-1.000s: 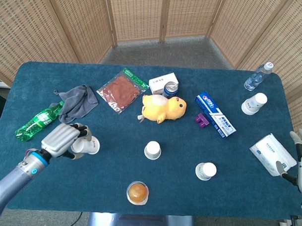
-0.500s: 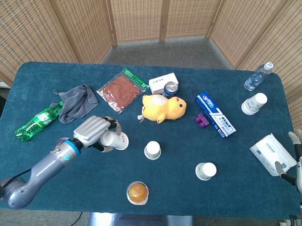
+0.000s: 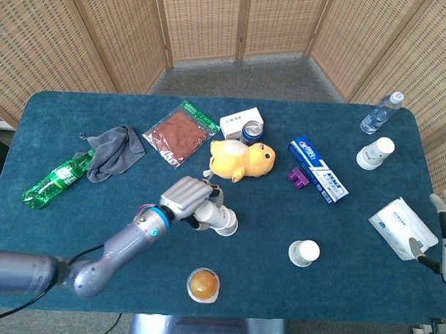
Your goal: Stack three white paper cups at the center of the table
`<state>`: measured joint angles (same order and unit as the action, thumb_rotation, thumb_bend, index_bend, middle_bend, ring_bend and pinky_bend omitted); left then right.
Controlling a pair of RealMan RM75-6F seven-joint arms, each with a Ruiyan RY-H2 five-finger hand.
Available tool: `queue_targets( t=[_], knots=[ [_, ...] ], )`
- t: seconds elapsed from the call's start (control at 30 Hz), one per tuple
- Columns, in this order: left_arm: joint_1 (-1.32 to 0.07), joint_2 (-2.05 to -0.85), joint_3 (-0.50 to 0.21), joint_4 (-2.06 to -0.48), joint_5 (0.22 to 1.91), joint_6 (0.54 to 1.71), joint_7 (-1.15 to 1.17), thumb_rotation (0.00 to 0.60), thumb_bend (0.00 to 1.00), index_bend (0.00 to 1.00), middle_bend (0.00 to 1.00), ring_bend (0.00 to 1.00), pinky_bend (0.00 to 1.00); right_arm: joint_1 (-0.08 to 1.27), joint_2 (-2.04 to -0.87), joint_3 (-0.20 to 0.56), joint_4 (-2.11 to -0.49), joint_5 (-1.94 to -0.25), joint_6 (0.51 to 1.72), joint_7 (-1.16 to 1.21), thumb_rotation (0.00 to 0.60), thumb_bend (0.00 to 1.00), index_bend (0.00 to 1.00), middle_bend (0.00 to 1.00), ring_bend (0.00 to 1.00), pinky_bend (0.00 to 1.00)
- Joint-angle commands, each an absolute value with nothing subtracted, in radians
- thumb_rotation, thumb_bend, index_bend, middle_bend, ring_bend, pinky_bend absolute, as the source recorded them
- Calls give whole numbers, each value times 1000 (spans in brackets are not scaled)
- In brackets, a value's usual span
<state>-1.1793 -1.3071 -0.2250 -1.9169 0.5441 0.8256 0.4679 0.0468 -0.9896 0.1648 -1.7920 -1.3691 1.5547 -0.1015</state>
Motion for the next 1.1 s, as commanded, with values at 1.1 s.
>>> queue_targets(
  t=[1.1],
  knots=[
    [-1359, -1405, -204, -1853, 269, 903, 550, 600, 305, 455, 382, 316, 501, 42, -976, 166, -1790, -1371, 1555, -71, 600, 322, 119, 33, 0, 20]
  ],
)
